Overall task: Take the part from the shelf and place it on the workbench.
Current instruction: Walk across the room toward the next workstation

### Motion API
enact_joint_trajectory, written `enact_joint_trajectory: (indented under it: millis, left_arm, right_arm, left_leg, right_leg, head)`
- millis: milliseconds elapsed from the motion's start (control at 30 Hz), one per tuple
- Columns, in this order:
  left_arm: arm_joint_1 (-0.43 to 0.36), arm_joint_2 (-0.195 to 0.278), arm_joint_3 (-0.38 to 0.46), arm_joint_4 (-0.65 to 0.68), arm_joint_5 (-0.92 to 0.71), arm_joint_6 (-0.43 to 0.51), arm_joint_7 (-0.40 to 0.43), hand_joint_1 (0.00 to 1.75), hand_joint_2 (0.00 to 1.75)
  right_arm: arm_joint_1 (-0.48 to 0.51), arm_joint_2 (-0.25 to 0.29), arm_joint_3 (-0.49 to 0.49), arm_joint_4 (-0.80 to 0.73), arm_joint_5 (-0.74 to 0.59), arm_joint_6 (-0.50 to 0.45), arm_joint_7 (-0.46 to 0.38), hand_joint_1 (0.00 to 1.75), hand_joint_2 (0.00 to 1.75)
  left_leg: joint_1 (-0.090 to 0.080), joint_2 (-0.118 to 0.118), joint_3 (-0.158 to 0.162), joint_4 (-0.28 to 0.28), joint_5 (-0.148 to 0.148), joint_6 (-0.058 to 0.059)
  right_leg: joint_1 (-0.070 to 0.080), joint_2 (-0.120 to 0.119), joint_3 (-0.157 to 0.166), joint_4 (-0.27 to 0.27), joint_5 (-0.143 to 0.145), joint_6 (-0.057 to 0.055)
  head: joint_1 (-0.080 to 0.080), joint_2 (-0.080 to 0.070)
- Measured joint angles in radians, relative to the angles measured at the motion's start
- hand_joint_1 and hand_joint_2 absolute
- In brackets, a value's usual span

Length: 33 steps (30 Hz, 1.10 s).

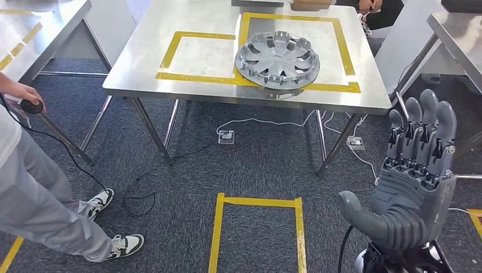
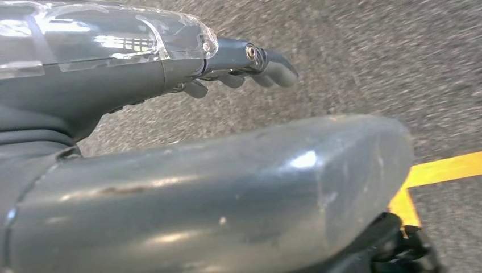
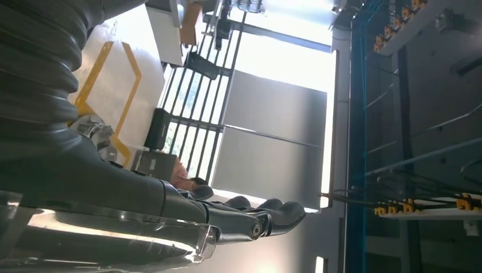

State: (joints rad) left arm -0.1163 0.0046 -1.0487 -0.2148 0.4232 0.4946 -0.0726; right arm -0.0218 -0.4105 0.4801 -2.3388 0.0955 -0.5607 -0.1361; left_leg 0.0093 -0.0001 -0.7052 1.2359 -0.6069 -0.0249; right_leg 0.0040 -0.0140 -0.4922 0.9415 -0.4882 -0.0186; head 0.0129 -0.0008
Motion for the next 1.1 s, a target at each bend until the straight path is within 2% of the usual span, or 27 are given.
enact_joint_trajectory:
  millis: [33, 67, 100, 133, 167, 200, 233, 267, 333, 367, 400, 433, 500, 533, 567, 600, 667, 733, 767, 833, 867, 900, 933, 1000, 1033, 1067, 1100]
  left_arm:
    - [0.0, 0.0, 0.0, 0.0, 0.0, 0.0, 0.0, 0.0, 0.0]
    - [0.0, 0.0, 0.0, 0.0, 0.001, 0.001, 0.0, 0.0, 0.0]
    - [0.0, 0.0, 0.0, 0.0, 0.001, 0.001, -0.001, 0.0, 0.0]
    - [-0.001, 0.0, 0.0, 0.0, 0.002, 0.002, -0.002, 0.0, 0.0]
    - [-0.001, 0.0, 0.0, 0.0, 0.002, 0.003, -0.002, 0.0, 0.0]
    - [-0.002, 0.0, 0.0, 0.0, 0.002, 0.003, -0.003, 0.0, 0.0]
    - [-0.003, 0.0, 0.0, 0.0, 0.002, 0.004, -0.004, 0.0, 0.0]
    - [-0.004, 0.0, 0.0, 0.0, 0.002, 0.005, -0.004, 0.0, 0.0]
    - [-0.002, -0.002, 0.0, 0.0, 0.002, 0.006, -0.004, 0.0, 0.0]
    - [-0.002, -0.003, 0.0, 0.0, 0.002, 0.006, -0.004, 0.0, 0.0]
    - [-0.001, -0.004, 0.0, 0.0, 0.002, 0.006, -0.004, 0.0, 0.0]
    - [-0.002, -0.005, 0.0, 0.0, 0.002, 0.006, -0.004, 0.0, 0.0]
    - [-0.001, -0.006, 0.0, 0.0, 0.003, 0.006, -0.004, 0.0, 0.0]
    - [-0.001, -0.006, 0.0, 0.0, 0.003, 0.006, -0.004, 0.0, 0.0]
    - [-0.001, -0.006, 0.0, 0.0, 0.003, 0.007, -0.004, 0.0, 0.0]
    - [-0.001, -0.006, 0.0, 0.0, 0.004, 0.007, -0.004, 0.0, 0.0]
    - [-0.001, -0.008, 0.0, 0.0, 0.004, 0.006, -0.004, 0.0, 0.0]
    - [-0.001, -0.01, 0.0, 0.0, 0.003, 0.006, -0.004, 0.0, 0.0]
    - [-0.001, -0.011, 0.0, 0.0, 0.003, 0.005, -0.003, 0.0, 0.0]
    - [-0.001, -0.012, 0.0, 0.0, 0.003, 0.005, -0.002, 0.0, 0.0]
    - [0.0, -0.013, 0.0, 0.0, 0.003, 0.005, -0.002, 0.0, 0.0]
    - [0.001, -0.013, 0.0, 0.0, 0.003, 0.005, -0.001, 0.0, 0.0]
    - [0.001, -0.013, 0.0, 0.0, 0.003, 0.005, -0.001, 0.0, 0.0]
    - [0.001, -0.013, 0.0, 0.0, 0.003, 0.005, 0.001, 0.0, 0.0]
    - [0.001, -0.013, 0.0, 0.0, 0.003, 0.005, 0.002, 0.0, 0.0]
    - [0.0, -0.013, 0.0, 0.0, 0.003, 0.005, 0.003, 0.0, 0.0]
    - [0.0, -0.013, 0.0, 0.0, 0.003, 0.005, 0.003, 0.0, 0.0]
  right_arm:
    - [0.0, 0.0, -0.002, -0.001, 0.001, 0.001, 0.002, 0.0, 1.75]
    - [0.0, 0.0, -0.003, -0.003, 0.002, 0.002, 0.003, 0.0, 1.75]
    - [0.0, 0.0, -0.004, -0.005, 0.001, 0.001, 0.004, 0.0, 1.75]
    - [0.0, 0.0, -0.004, -0.007, 0.001, 0.001, 0.004, 0.0, 1.75]
    - [0.0, 0.0, -0.006, -0.011, 0.0, 0.0, 0.004, 0.0, 1.75]
    - [0.001, -0.001, -0.008, -0.015, -0.001, 0.0, 0.004, 0.0, 1.75]
    - [0.0, -0.002, -0.01, -0.018, -0.001, -0.001, 0.004, 0.0, 1.75]
    - [0.0, -0.003, -0.011, -0.021, -0.002, -0.001, 0.005, 0.0, 1.75]
    - [0.0, -0.007, -0.012, -0.024, -0.004, -0.002, 0.006, 0.0, 1.75]
    - [0.001, -0.009, -0.013, -0.024, -0.005, -0.002, 0.007, 0.0, 1.75]
    - [0.002, -0.011, -0.015, -0.025, -0.007, -0.002, 0.009, 0.0, 1.75]
    - [0.002, -0.012, -0.017, -0.025, -0.009, -0.003, 0.01, 0.0, 1.75]
    - [0.003, -0.014, -0.025, -0.025, -0.013, -0.003, 0.012, 0.0, 1.75]
    - [0.003, -0.015, -0.027, -0.025, -0.014, -0.003, 0.012, 0.0, 1.75]
    - [0.004, -0.015, -0.029, -0.025, -0.015, -0.003, 0.013, 0.0, 1.75]
    - [0.004, -0.015, -0.03, -0.025, -0.016, -0.003, 0.013, 0.0, 1.75]
    - [0.003, -0.016, -0.031, -0.025, -0.018, -0.003, 0.013, 0.0, 1.75]
    - [0.002, -0.019, -0.034, -0.025, -0.021, -0.003, 0.013, 0.0, 1.75]
    - [0.002, -0.02, -0.035, -0.025, -0.022, -0.003, 0.013, 0.0, 1.75]
    - [0.002, -0.022, -0.036, -0.025, -0.023, -0.002, 0.013, 0.0, 1.75]
    - [0.002, -0.022, -0.036, -0.025, -0.023, -0.001, 0.013, 0.0, 1.75]
    - [0.002, -0.022, -0.036, -0.024, -0.023, 0.0, 0.013, 0.0, 1.75]
    - [0.002, -0.022, -0.036, -0.024, -0.023, 0.001, 0.014, 0.0, 1.75]
    - [0.002, -0.022, -0.035, -0.023, -0.024, 0.003, 0.014, 0.0, 1.75]
    - [0.002, -0.022, -0.035, -0.022, -0.024, 0.004, 0.014, 0.0, 1.75]
    - [0.003, -0.022, -0.035, -0.022, -0.025, 0.006, 0.014, 0.0, 1.75]
    - [0.003, -0.022, -0.035, -0.022, -0.027, 0.006, 0.014, 0.0, 1.75]
  left_leg:
    - [0.0, 0.0, 0.0, 0.045, -0.005, -0.003]
    - [0.0, 0.0, 0.013, 0.063, 0.012, -0.004]
    - [0.0, 0.0, 0.043, 0.046, 0.043, -0.004]
    - [0.0, 0.0, 0.088, -0.003, 0.068, -0.004]
    - [-0.001, 0.0, 0.139, -0.069, 0.071, -0.002]
    - [-0.002, 0.0, 0.183, -0.133, 0.061, 0.003]
    - [-0.003, -0.002, 0.212, -0.18, 0.045, 0.007]
    - [-0.005, -0.003, 0.224, -0.206, 0.033, 0.012]
    - [-0.004, -0.004, 0.213, -0.215, 0.041, 0.026]
    - [-0.003, -0.004, 0.204, -0.217, 0.05, 0.035]
    - [-0.001, -0.003, 0.192, -0.219, 0.061, 0.044]
    - [0.0, -0.002, 0.18, -0.219, 0.073, 0.05]
    - [-0.001, -0.002, 0.152, -0.218, 0.095, 0.055]
    - [-0.002, -0.002, 0.137, -0.218, 0.106, 0.055]
    - [-0.003, -0.002, 0.122, -0.217, 0.117, 0.054]
    - [-0.005, -0.001, 0.109, -0.216, 0.128, 0.053]
    - [-0.007, -0.001, 0.088, -0.216, 0.147, 0.05]
    - [-0.009, -0.001, 0.077, -0.216, 0.165, 0.041]
    - [-0.008, -0.001, 0.072, -0.217, 0.175, 0.035]
    - [-0.005, 0.0, 0.063, -0.222, 0.19, 0.023]
    - [-0.004, 0.001, 0.056, -0.217, 0.179, 0.018]
    - [-0.004, 0.001, 0.047, -0.197, 0.15, 0.013]
    - [-0.003, 0.001, 0.034, -0.156, 0.103, 0.01]
    - [0.0, 0.0, 0.005, -0.03, 0.008, 0.003]
    - [0.0, 0.0, -0.002, 0.027, -0.011, -0.001]
    - [0.0, 0.0, 0.002, 0.059, -0.005, -0.003]
    - [0.0, 0.0, 0.021, 0.062, 0.02, -0.004]
  right_leg:
    - [0.0, -0.001, -0.021, 0.009, 0.009, 0.001]
    - [0.0, -0.001, -0.043, 0.02, 0.016, 0.002]
    - [0.0, -0.001, -0.064, 0.033, 0.023, 0.005]
    - [-0.001, -0.001, -0.083, 0.046, 0.028, 0.008]
    - [0.0, -0.001, -0.099, 0.058, 0.032, 0.011]
    - [0.001, -0.001, -0.11, 0.068, 0.036, 0.016]
    - [0.001, -0.001, -0.117, 0.075, 0.042, 0.021]
    - [0.001, -0.001, -0.122, 0.078, 0.049, 0.026]
    - [0.0, 0.0, -0.131, 0.079, 0.057, 0.037]
    - [-0.001, 0.001, -0.137, 0.088, 0.041, 0.044]
    - [-0.003, 0.003, -0.145, 0.114, 0.006, 0.051]
    - [-0.005, 0.004, -0.153, 0.16, -0.045, 0.057]
    - [-0.007, 0.005, -0.163, 0.28, -0.136, 0.066]
    - [-0.007, 0.005, -0.16, 0.326, -0.151, 0.066]
    - [-0.007, 0.005, -0.148, 0.343, -0.141, 0.065]
    - [-0.007, 0.006, -0.123, 0.329, -0.115, 0.062]
    - [-0.004, 0.009, -0.035, 0.206, -0.064, 0.048]
    - [0.001, 0.012, 0.05, 0.063, -0.062, 0.034]
    - [0.004, 0.013, 0.069, 0.023, -0.069, 0.028]
    - [0.005, 0.012, 0.07, -0.001, -0.061, 0.02]
    - [0.004, 0.01, 0.064, -0.006, -0.05, 0.015]
    - [0.002, 0.007, 0.056, -0.011, -0.038, 0.009]
    - [-0.001, 0.004, 0.045, -0.013, -0.028, 0.004]
    - [0.0, 0.001, 0.014, -0.001, -0.012, -0.002]
    - [0.0, 0.0, -0.004, 0.008, -0.005, -0.001]
    - [-0.001, -0.001, -0.023, 0.019, 0.001, 0.0]
    - [-0.001, -0.001, -0.043, 0.031, 0.007, 0.002]
  head:
    - [-0.005, 0.0]
    - [-0.009, 0.0]
    - [-0.012, 0.0]
    - [-0.013, 0.0]
    - [-0.015, 0.0]
    - [-0.015, 0.0]
    - [-0.015, 0.0]
    - [-0.014, 0.0]
    - [-0.012, 0.0]
    - [-0.01, 0.0]
    - [-0.007, 0.0]
    - [-0.003, 0.0]
    - [0.007, 0.0]
    - [0.012, 0.0]
    - [0.016, 0.0]
    - [0.02, 0.0]
    - [0.025, 0.0]
    - [0.025, 0.0]
    - [0.025, 0.0]
    - [0.026, 0.0]
    - [0.025, 0.0]
    - [0.022, 0.0]
    - [0.018, 0.0]
    - [0.007, 0.0]
    - [0.003, 0.0]
    - [-0.001, 0.0]
    - [-0.006, 0.0]
